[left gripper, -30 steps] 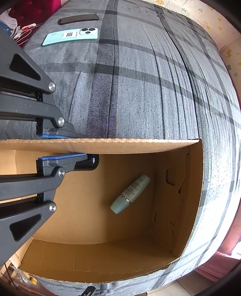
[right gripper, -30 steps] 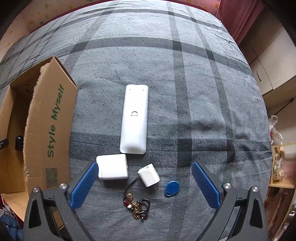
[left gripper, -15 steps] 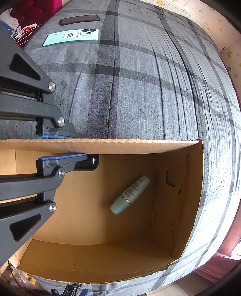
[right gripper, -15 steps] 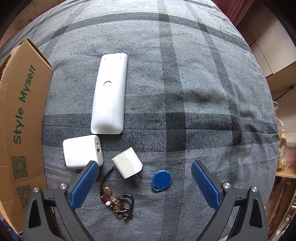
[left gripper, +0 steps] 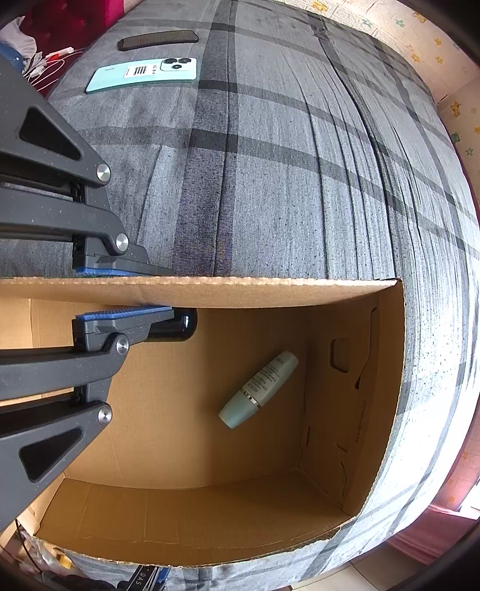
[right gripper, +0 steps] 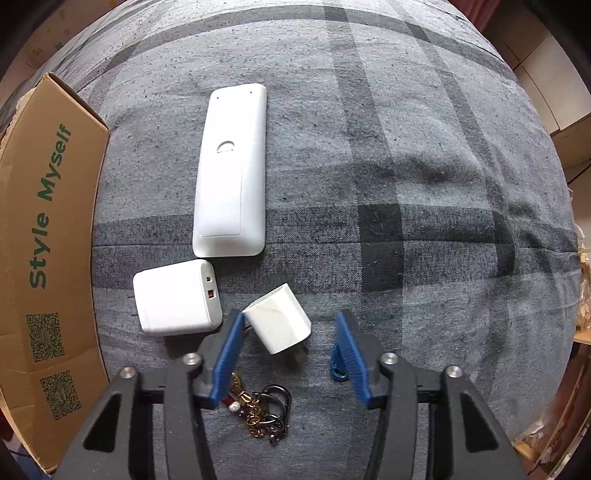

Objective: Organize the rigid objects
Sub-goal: 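Close the right gripper on the small white cube charger, then carry the small white charger with the right gripper into the box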

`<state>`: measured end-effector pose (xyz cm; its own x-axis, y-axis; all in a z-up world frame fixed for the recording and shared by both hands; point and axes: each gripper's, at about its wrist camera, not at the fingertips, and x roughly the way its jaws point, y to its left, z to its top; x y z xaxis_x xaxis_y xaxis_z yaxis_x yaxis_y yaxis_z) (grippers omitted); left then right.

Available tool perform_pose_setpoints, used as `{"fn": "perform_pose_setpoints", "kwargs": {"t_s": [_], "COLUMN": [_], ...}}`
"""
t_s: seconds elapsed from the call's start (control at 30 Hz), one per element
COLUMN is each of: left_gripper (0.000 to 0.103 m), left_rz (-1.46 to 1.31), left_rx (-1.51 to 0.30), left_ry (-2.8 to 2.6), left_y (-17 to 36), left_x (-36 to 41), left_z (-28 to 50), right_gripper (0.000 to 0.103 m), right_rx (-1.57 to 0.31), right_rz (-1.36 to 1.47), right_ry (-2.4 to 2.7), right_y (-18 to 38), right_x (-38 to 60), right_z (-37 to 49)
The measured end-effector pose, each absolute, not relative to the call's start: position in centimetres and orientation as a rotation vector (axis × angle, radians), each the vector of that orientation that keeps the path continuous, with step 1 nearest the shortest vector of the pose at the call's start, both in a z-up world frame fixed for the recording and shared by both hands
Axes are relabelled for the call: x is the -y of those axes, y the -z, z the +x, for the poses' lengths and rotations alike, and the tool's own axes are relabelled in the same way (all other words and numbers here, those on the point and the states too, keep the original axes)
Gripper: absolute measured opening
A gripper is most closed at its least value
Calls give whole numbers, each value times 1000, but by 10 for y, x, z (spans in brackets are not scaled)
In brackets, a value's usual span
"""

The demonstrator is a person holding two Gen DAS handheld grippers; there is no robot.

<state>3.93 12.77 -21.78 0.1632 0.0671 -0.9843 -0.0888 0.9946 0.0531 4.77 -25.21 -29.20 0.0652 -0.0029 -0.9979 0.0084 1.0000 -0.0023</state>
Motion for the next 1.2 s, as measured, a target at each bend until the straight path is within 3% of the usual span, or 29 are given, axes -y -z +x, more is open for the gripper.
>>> {"fn": "perform_pose_setpoints", "kwargs": {"t_s": [0.03,0.07,0.43,1.2], "left_gripper": [14,14,14,14], "left_rz": [-18,-18,-14,8], "left_rx": [-1402,-1402,-1400,-1390], "left_ry": [-111,-111,-106,-90], "left_y": [218,218,217,217], "left_x": [-128,-127,-126,-125], "left_z": [39,39,39,37], "right_gripper": [33,33,32,32], "right_rx": [-1505,-1499,-1472,-1365], "right_rz": [5,4,10,-39], "right_ry": [5,6,9,-38], "right_y": [292,290,272,173], "right_x": [251,250,248,205], "right_z": [48,48,44,55]}}
